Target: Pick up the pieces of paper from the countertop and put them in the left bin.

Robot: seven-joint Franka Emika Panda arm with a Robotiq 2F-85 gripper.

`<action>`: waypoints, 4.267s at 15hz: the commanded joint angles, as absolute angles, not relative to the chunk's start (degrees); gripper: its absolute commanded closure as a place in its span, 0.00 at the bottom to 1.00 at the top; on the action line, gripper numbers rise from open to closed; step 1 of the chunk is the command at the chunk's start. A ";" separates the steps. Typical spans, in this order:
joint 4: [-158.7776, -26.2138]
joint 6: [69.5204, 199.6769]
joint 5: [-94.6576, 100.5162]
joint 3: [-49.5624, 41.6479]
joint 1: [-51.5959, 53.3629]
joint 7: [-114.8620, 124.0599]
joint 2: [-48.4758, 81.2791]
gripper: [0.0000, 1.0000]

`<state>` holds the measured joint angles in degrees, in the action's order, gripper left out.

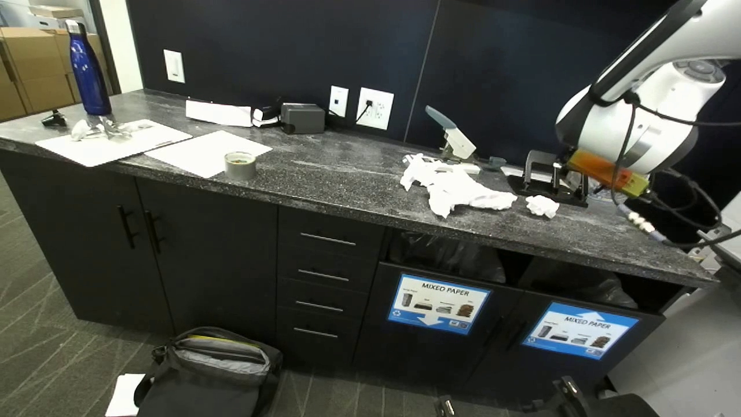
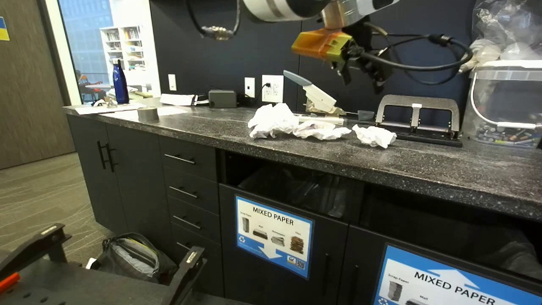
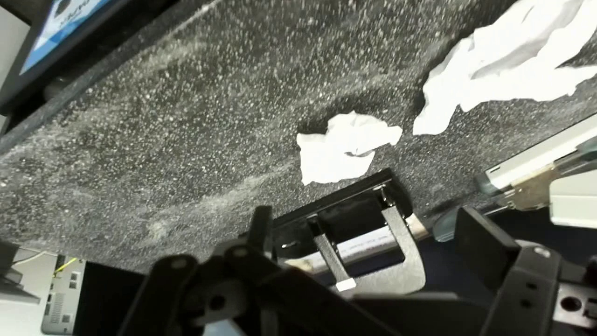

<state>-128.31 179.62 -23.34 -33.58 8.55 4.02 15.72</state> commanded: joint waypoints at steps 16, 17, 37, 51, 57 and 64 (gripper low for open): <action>-69.32 133.50 -11.95 -19.36 -13.10 33.01 52.38 0.00; -67.09 132.20 -11.95 -19.22 -13.69 33.60 53.82 0.00; -52.47 122.43 -11.43 -17.12 -19.44 30.87 63.63 0.91; -86.63 133.47 -15.30 -12.66 -15.60 14.33 43.90 0.89; -102.43 144.27 -13.67 -9.71 -15.80 6.69 36.07 0.89; -122.57 160.14 -13.01 -7.70 -13.91 3.54 27.11 0.89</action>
